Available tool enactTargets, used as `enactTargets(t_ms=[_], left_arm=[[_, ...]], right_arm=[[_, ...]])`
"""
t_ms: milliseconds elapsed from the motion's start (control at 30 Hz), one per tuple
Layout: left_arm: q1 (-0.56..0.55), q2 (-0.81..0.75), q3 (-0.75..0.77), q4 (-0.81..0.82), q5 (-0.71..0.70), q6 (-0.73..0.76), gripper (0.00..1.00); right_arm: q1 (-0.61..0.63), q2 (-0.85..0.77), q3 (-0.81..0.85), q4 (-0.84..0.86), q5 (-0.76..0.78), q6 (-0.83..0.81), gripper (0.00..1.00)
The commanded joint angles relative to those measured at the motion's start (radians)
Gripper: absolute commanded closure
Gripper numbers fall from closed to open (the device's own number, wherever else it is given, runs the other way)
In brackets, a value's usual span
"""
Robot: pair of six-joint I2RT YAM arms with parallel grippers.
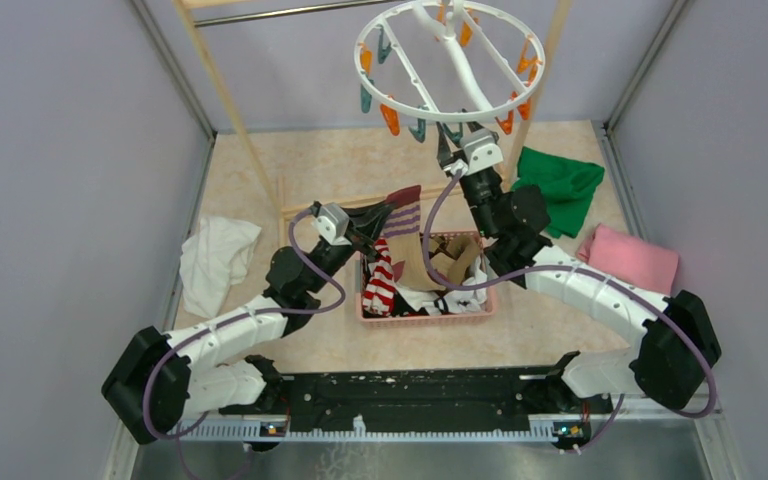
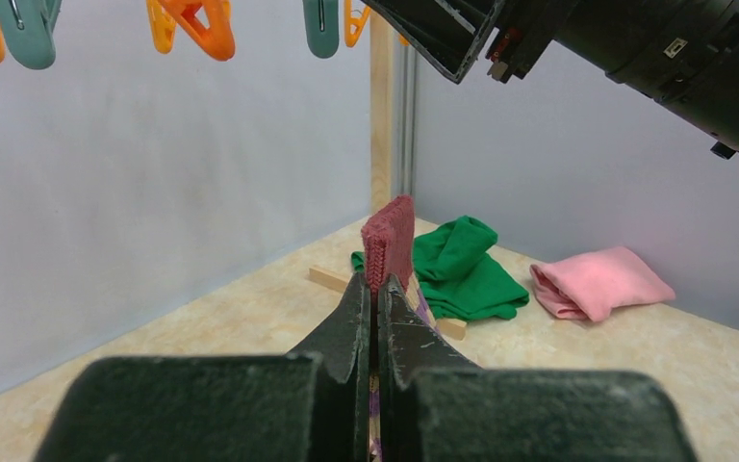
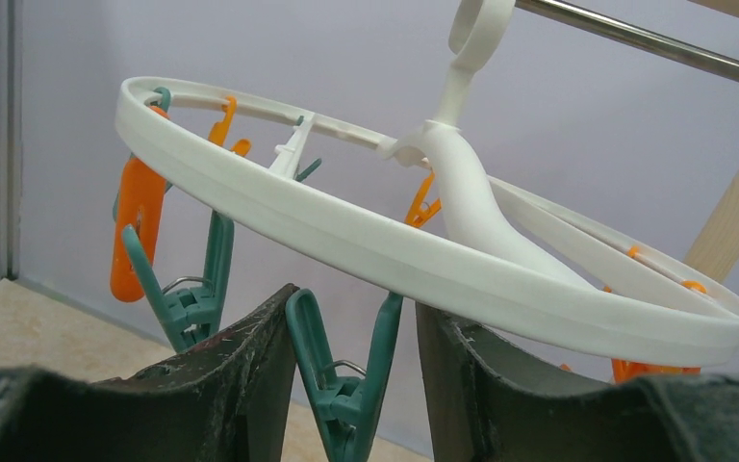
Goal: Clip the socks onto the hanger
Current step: Open the clamp at the hanger.
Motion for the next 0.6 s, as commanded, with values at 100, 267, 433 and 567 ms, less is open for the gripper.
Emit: enactTargets(t_ms=[100,267,433,567], left_arm=[[0.007,0.010,-0.001,0.081,0.023,-0.023,1.00],[0.008,0.009,-0.002,0.084,0.024,-0.028,1.00],[0.007,0.011,-0.001,0.084,0.029,-0.032,1.00],[0.009,0.016,0.005,0.084,0.038,-0.037,1.00]], right_arm=[[0.010,0.000,0.054,0.043,0.023,0.024,0.54],[0.011,-0.001,0.055,0.046,0.025,0.033,0.56],[0.011,-0.006,0.060,0.039,0.033,0.053,0.60],[0.011,-0.013,0.068,0.020,0.040,0.081,0.71]])
